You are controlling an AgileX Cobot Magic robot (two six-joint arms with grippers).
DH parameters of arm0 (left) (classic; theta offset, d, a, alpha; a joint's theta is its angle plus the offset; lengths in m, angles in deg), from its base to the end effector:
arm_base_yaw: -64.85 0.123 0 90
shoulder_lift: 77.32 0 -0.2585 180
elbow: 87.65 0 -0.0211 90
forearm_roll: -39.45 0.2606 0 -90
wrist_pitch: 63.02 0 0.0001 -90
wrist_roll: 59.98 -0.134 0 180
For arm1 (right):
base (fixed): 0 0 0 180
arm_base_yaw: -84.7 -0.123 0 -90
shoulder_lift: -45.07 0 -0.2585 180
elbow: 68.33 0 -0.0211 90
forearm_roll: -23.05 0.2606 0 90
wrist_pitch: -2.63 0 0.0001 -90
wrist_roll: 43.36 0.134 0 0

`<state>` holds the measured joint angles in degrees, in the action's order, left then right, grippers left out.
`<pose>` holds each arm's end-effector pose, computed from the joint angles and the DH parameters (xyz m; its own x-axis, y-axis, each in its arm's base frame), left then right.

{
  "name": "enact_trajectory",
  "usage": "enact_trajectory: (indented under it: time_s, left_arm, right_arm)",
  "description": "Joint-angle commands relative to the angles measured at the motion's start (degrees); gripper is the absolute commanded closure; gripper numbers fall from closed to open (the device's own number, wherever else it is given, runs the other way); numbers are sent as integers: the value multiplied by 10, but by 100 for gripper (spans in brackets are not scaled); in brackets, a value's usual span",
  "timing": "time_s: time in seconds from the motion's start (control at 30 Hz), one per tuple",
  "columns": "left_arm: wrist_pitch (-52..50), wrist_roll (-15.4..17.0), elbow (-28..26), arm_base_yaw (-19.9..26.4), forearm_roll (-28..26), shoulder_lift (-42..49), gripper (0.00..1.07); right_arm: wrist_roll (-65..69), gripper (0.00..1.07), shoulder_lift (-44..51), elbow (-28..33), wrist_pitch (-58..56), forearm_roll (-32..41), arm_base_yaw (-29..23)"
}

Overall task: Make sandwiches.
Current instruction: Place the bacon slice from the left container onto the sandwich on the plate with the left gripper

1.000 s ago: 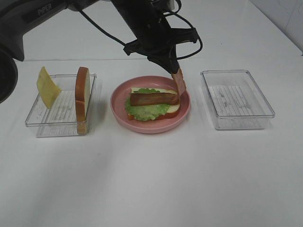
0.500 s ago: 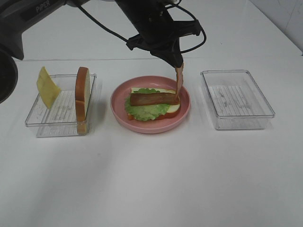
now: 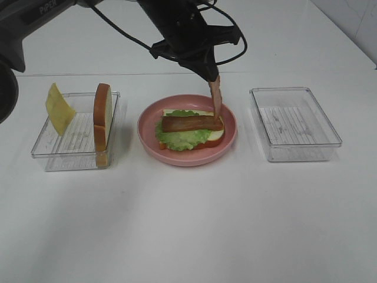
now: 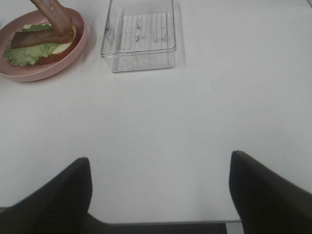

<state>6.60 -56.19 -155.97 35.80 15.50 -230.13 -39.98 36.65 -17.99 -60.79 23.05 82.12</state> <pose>0.4514 -0.3091 0.1773 -0.8873 0.2624 -0.3792 0.4201 0.7991 -0.4301 0.0694 0.0031 0.2426 -0.5338 0.0350 -0.8449 -0.0136 0.9987 0.0499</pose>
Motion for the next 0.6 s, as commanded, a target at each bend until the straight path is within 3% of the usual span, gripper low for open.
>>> enact_trajectory:
  time_s: [0.03,0.47,0.6]
  left_arm:
    - [60,0,-2,13,5,-5,107]
    - [59,18,-1,30,13,-32,107]
    - [59,43,-1,29,39,-33,107]
  right_arm:
    - [-10,32,18,3,5,0,0]
    - [-10,32,18,3,5,0,0]
    - [-10,32,18,3,5,0,0]
